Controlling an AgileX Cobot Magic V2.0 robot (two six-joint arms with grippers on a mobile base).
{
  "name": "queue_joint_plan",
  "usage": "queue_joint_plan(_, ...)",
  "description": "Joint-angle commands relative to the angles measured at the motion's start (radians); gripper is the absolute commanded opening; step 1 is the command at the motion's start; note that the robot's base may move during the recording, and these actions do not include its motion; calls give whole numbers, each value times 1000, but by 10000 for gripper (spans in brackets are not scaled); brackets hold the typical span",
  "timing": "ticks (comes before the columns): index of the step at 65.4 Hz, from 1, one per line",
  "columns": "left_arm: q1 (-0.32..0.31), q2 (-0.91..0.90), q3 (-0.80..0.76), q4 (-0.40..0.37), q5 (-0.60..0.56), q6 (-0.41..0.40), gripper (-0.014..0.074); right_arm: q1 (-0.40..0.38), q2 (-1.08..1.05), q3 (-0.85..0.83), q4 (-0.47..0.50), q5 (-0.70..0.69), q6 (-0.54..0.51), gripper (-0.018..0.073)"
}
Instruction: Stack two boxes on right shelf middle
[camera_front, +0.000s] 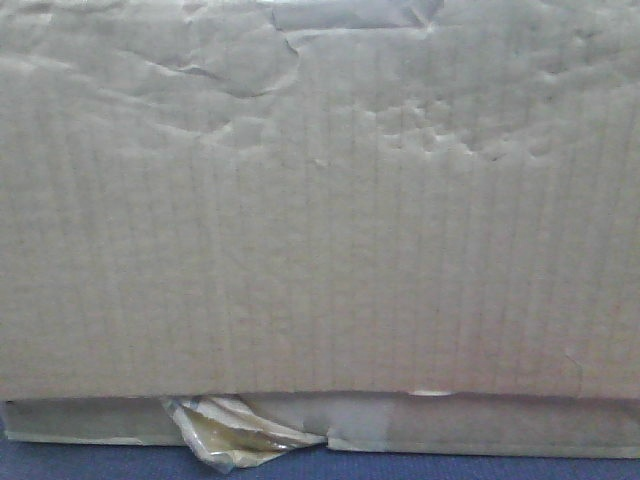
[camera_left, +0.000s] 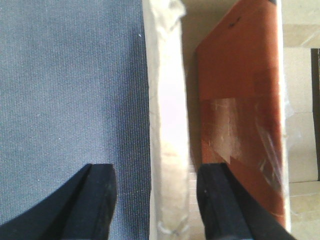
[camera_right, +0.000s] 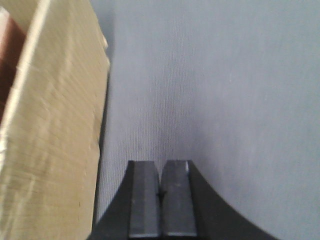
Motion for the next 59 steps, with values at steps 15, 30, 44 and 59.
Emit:
queue_joint_plan(15,2,-2,1,0,-3,4,286,39,249,-229,-43,135,122,-141)
queue_joint_plan(30,2,-2,1,0,-3,4,286,265,384,-399,-232,174,303,-140)
queue_joint_plan(44,2,-2,1,0,-3,4,286,378,477,-518,-267,174,354,-139)
queue_joint_plan(59,2,-2,1,4,-3,4,286,392,519,-534,-265,174,354,204)
